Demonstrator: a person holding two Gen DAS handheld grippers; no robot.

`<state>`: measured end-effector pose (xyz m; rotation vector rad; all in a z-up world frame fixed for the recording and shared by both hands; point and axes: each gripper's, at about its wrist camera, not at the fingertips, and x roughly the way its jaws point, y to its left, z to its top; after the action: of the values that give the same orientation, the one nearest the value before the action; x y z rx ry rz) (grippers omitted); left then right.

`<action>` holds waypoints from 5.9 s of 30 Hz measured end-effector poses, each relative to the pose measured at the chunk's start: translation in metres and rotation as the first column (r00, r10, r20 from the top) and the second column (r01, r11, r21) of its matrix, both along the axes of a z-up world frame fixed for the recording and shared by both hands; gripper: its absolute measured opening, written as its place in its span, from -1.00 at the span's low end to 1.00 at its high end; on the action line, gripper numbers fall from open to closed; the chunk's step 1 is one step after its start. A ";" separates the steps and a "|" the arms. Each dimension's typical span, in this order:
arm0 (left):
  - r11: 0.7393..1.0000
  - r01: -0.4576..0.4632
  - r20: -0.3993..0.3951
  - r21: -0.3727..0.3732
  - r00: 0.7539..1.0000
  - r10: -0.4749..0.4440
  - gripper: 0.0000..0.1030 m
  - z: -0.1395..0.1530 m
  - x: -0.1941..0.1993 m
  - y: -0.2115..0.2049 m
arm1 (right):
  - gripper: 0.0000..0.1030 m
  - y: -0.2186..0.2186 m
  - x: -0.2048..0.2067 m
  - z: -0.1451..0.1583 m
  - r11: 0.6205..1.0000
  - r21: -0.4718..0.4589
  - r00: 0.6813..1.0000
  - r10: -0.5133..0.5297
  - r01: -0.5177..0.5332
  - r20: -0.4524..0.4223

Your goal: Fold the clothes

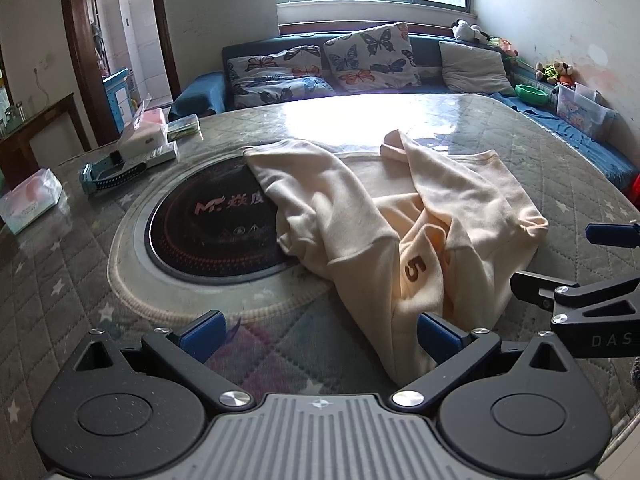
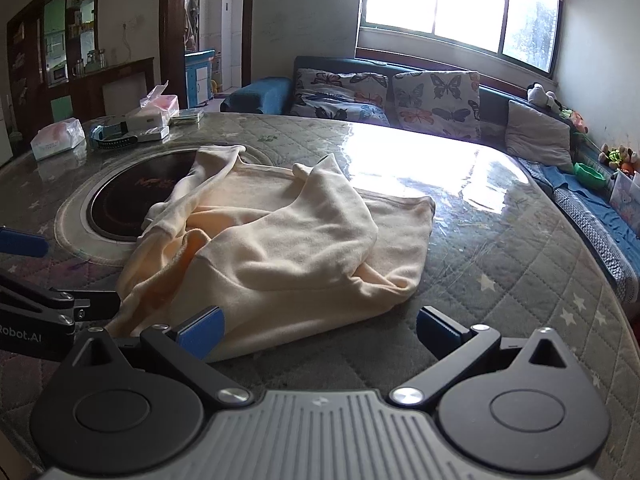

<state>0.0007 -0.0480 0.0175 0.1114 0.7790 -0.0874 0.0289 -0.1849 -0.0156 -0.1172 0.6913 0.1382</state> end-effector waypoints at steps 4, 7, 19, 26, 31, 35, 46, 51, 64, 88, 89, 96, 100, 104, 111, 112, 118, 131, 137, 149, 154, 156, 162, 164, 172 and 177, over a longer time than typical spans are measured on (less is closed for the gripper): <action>1.000 0.006 -0.002 -0.002 1.000 -0.006 1.00 0.003 0.008 0.001 | 1.00 -0.001 0.008 0.002 1.000 -0.001 1.000 0.003 -0.003 0.003; 1.000 0.011 0.000 0.003 1.000 -0.011 1.00 0.004 0.014 0.001 | 1.00 -0.001 0.014 0.004 1.000 0.000 1.000 0.004 -0.004 0.005; 1.000 0.010 -0.001 0.006 1.000 -0.010 1.00 0.011 0.049 0.004 | 1.00 -0.002 0.046 0.007 1.000 -0.010 1.000 0.005 -0.005 0.004; 1.000 -0.002 0.001 0.003 1.000 0.002 1.00 0.016 0.076 0.005 | 1.00 -0.004 0.078 0.008 1.000 -0.003 1.000 0.019 -0.019 0.006; 1.000 -0.002 -0.001 0.020 1.000 0.002 1.00 0.016 0.096 0.001 | 1.00 -0.006 0.107 0.009 0.999 0.014 0.999 0.042 -0.042 0.009; 0.999 0.002 -0.013 0.035 1.000 -0.002 1.00 0.015 0.115 -0.002 | 1.00 -0.008 0.134 0.006 0.998 0.036 0.999 0.047 -0.046 -0.015; 0.999 -0.022 -0.069 0.027 0.997 0.024 1.00 0.004 0.178 -0.013 | 0.54 -0.001 0.189 -0.011 0.996 0.050 0.996 0.070 -0.067 -0.062; 1.000 -0.013 -0.120 0.015 0.993 0.015 0.64 -0.010 0.194 -0.015 | -0.01 -0.002 0.200 -0.020 0.996 0.048 0.992 0.077 -0.073 -0.098; 0.999 -0.051 -0.072 -0.004 0.996 0.050 -0.82 -0.008 0.173 0.009 | -0.80 -0.020 0.170 -0.005 0.997 0.069 0.999 0.029 -0.027 -0.028; 0.986 -0.126 0.007 -0.112 0.992 0.128 0.01 0.022 0.098 0.052 | -0.80 -0.142 -0.008 -0.004 0.920 0.143 0.930 -0.369 0.364 0.006; 0.988 -0.118 0.016 -0.102 0.993 0.120 0.06 0.023 0.105 0.044 | -0.80 -0.144 -0.009 -0.007 0.917 0.143 0.927 -0.376 0.372 -0.001; 0.996 -0.084 0.009 -0.011 0.996 0.084 0.16 0.010 0.163 -0.002 | -0.79 -0.150 -0.014 -0.016 0.910 0.150 0.922 -0.387 0.387 -0.029; 0.995 -0.090 -0.036 0.047 0.995 0.092 0.00 -0.010 0.188 -0.009 | -0.75 -0.153 -0.011 -0.016 0.912 0.152 0.924 -0.380 0.381 -0.031; 0.994 -0.078 -0.049 0.079 0.995 0.082 -0.84 -0.021 0.192 -0.002 | -0.75 -0.153 -0.008 -0.017 0.917 0.145 0.928 -0.371 0.372 -0.033; 0.984 -0.176 0.005 -0.021 0.984 0.176 -0.94 0.002 0.141 0.049 | -0.75 -0.151 -0.005 -0.017 0.921 0.138 0.931 -0.363 0.364 -0.027; 0.980 -0.194 0.009 -0.036 0.981 0.195 -0.94 0.005 0.129 0.058 | -0.75 -0.152 -0.005 -0.017 0.921 0.138 0.931 -0.364 0.364 -0.025; 0.946 -0.298 0.030 -0.127 0.952 0.304 -0.94 0.025 0.056 0.110 | -0.75 -0.153 -0.002 -0.015 0.923 0.129 0.931 -0.363 0.362 -0.016; 0.933 -0.342 -0.078 -0.117 0.939 0.334 -0.54 -0.007 -0.013 0.139 | -0.37 -0.168 -0.016 -0.009 0.904 0.133 0.913 -0.407 0.406 -0.020; 0.981 -0.127 0.012 -0.144 0.991 0.130 -0.43 0.011 -0.031 0.103 | -0.31 -0.180 -0.018 -0.005 0.886 0.143 0.895 -0.445 0.440 0.005; 0.956 0.270 0.033 -0.113 0.963 -0.268 -0.23 -0.005 -0.021 -0.001 | -0.18 -0.196 0.013 -0.014 0.863 0.198 0.884 -0.466 0.464 -0.040; 0.947 0.300 0.023 -0.117 0.954 -0.300 -0.34 -0.013 -0.016 -0.011 | -0.34 -0.215 0.019 -0.024 0.820 0.242 0.854 -0.513 0.518 -0.091; 0.942 0.315 0.021 -0.118 0.949 -0.315 -0.41 -0.015 -0.017 -0.012 | -0.38 -0.218 0.018 -0.027 0.809 0.242 0.843 -0.529 0.535 -0.095; 0.934 0.342 0.023 -0.100 0.940 -0.341 -0.88 -0.020 -0.022 -0.014 | -0.85 -0.224 0.007 -0.030 0.815 0.248 0.851 -0.517 0.523 -0.097; 0.929 0.357 0.038 -0.094 0.934 -0.355 -0.92 -0.018 -0.027 -0.014 | -0.89 -0.221 0.003 -0.025 0.826 0.243 0.859 -0.508 0.508 -0.068; 0.910 0.410 0.089 -0.058 0.910 -0.404 -0.74 -0.006 -0.030 -0.024 | -0.91 -0.211 -0.030 0.016 0.851 0.253 0.857 -0.500 0.461 0.120; 0.914 0.405 0.071 -0.006 0.912 -0.404 -0.54 -0.021 -0.024 -0.034 | -0.91 -0.216 -0.054 0.016 0.840 0.221 0.839 -0.529 0.496 0.129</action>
<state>-0.0231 -0.0822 -0.0035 0.2547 0.6765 -0.4841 -0.0254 -0.4013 0.0002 0.2310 0.4993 -0.3293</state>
